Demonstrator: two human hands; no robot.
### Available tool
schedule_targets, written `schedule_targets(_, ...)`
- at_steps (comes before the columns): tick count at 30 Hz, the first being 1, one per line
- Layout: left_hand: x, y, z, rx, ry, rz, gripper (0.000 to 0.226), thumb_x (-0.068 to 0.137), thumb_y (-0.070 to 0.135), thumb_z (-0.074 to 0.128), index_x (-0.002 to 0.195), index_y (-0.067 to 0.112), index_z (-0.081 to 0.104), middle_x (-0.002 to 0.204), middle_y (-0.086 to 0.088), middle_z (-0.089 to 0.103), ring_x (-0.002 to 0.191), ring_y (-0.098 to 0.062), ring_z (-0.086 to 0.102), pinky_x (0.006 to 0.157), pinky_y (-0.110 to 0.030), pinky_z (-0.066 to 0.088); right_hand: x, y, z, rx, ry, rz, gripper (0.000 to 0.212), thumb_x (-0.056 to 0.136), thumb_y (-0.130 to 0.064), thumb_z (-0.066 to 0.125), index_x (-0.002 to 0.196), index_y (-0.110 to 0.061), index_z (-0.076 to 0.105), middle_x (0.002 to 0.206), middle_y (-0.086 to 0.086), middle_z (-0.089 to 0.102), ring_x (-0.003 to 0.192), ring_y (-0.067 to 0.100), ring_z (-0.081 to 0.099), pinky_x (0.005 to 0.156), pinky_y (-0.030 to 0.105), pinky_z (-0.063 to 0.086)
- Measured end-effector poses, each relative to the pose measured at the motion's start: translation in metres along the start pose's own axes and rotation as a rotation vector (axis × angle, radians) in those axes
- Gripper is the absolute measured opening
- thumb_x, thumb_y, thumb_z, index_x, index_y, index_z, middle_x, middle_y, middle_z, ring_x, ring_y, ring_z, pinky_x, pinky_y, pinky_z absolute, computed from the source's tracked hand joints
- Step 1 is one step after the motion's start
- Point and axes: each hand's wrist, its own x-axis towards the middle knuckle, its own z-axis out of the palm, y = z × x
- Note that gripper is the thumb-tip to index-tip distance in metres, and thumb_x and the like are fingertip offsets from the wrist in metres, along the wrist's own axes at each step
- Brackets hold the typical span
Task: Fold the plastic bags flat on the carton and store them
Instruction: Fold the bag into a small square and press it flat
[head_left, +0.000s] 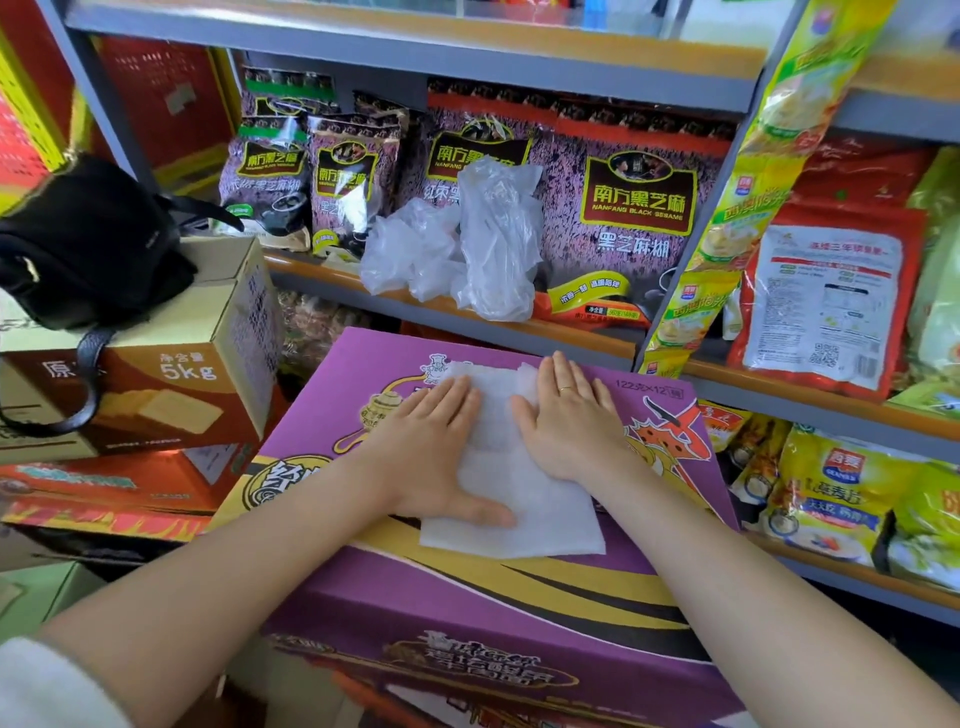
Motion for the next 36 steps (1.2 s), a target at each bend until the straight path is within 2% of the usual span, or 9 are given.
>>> schedule_targets(5, -0.020, -0.012, 0.000, -0.045, 0.037, 0.002, 0.143, 0.030, 0.098, -0.006, 0.144, 0.011, -0.015, 0.153, -0.006, -0.019, 0.141, -0.017, -0.016, 0.114, -0.034, -0.009, -0.012, -0.001, -0.011, -0.045, 0.060, 0.131, 0.071, 0.096, -0.052, 0.015, 0.149, -0.009, -0.005, 0.158, 0.008, -0.013, 0.146, 0.020, -0.010, 0.117, 0.045, -0.008)
schedule_targets(8, -0.034, -0.008, -0.003, -0.097, 0.224, 0.262, 0.118, 0.058, 0.093, 0.011, 0.146, 0.018, -0.008, 0.153, -0.001, -0.011, 0.142, -0.016, -0.009, 0.116, -0.037, 0.000, -0.042, -0.001, -0.031, 0.130, 0.175, -0.162, 0.059, 0.098, -0.034, 0.036, 0.148, -0.013, 0.014, 0.159, 0.005, -0.002, 0.144, 0.024, 0.016, 0.114, 0.038, 0.017)
schedule_targets(11, -0.046, -0.004, -0.001, -0.148, 0.338, 0.474, 0.092, 0.075, 0.076, 0.037, 0.143, 0.015, 0.022, 0.151, -0.006, 0.022, 0.137, -0.017, 0.017, 0.114, -0.031, 0.011, -0.080, 0.006, -0.045, 0.124, 0.050, -0.372, 0.040, 0.098, -0.028, 0.040, 0.138, -0.024, 0.041, 0.155, -0.006, 0.019, 0.133, 0.019, 0.037, 0.101, 0.028, 0.032)
schedule_targets(14, -0.049, -0.011, 0.006, -0.142, 0.229, 0.477, 0.085, 0.073, 0.076, 0.041, 0.133, 0.016, 0.043, 0.136, -0.004, 0.043, 0.122, -0.016, 0.030, 0.107, -0.032, 0.028, -0.099, 0.022, -0.042, 0.070, -0.189, -0.306, 0.059, 0.090, -0.054, 0.039, 0.142, -0.028, 0.034, 0.156, -0.013, 0.017, 0.139, 0.010, 0.025, 0.111, 0.025, 0.019)
schedule_targets(18, -0.048, -0.023, 0.010, -0.225, 0.153, 0.404, 0.093, 0.071, 0.082, 0.028, 0.136, 0.016, 0.042, 0.135, -0.003, 0.042, 0.121, -0.017, 0.037, 0.104, -0.022, 0.022, -0.104, 0.033, -0.031, 0.002, -0.263, -0.344, 0.102, 0.067, -0.080, 0.034, 0.149, -0.028, 0.004, 0.146, -0.024, -0.014, 0.135, -0.008, -0.007, 0.115, 0.022, -0.003)
schedule_targets(24, -0.046, -0.034, 0.006, -0.267, 0.228, 0.429, 0.073, 0.069, 0.055, 0.051, 0.127, 0.012, 0.053, 0.129, -0.006, 0.052, 0.118, -0.021, 0.050, 0.103, -0.025, 0.026, -0.104, 0.034, -0.032, 0.071, -0.134, -0.289, 0.073, 0.084, -0.028, 0.056, 0.147, -0.031, 0.020, 0.154, -0.014, 0.019, 0.141, 0.005, 0.020, 0.114, 0.024, 0.015)
schedule_targets(28, -0.044, -0.032, 0.007, -0.265, 0.307, 0.446, 0.063, 0.071, 0.050, 0.052, 0.121, 0.012, 0.058, 0.119, -0.004, 0.062, 0.109, -0.019, 0.057, 0.102, -0.023, 0.031, -0.095, 0.032, -0.022, 0.287, 0.038, -0.227, 0.043, 0.083, -0.022, 0.064, 0.125, -0.030, 0.054, 0.131, -0.006, 0.055, 0.122, 0.017, 0.048, 0.102, 0.039, 0.040)
schedule_targets(32, -0.042, -0.026, 0.004, -0.531, 0.400, 0.355, 0.046, 0.086, 0.047, 0.038, 0.074, 0.009, 0.060, 0.061, 0.001, 0.057, 0.059, -0.009, 0.048, 0.057, -0.024, 0.037, -0.096, 0.028, -0.022, 0.474, 0.113, -0.193, 0.021, 0.091, -0.023, 0.056, 0.110, -0.022, 0.066, 0.107, -0.009, 0.066, 0.098, 0.013, 0.060, 0.085, 0.033, 0.048)
schedule_targets(36, -0.047, -0.018, 0.006, -0.665, 0.484, 0.177, 0.039, 0.091, 0.034, 0.048, 0.055, 0.025, 0.037, 0.043, 0.006, 0.034, 0.045, -0.005, 0.041, 0.045, -0.014, 0.028, -0.099, 0.024, -0.023, 0.739, 0.088, -0.115, 0.015, 0.093, -0.023, 0.051, 0.104, -0.024, 0.061, 0.100, -0.009, 0.067, 0.088, 0.006, 0.062, 0.076, 0.029, 0.048)
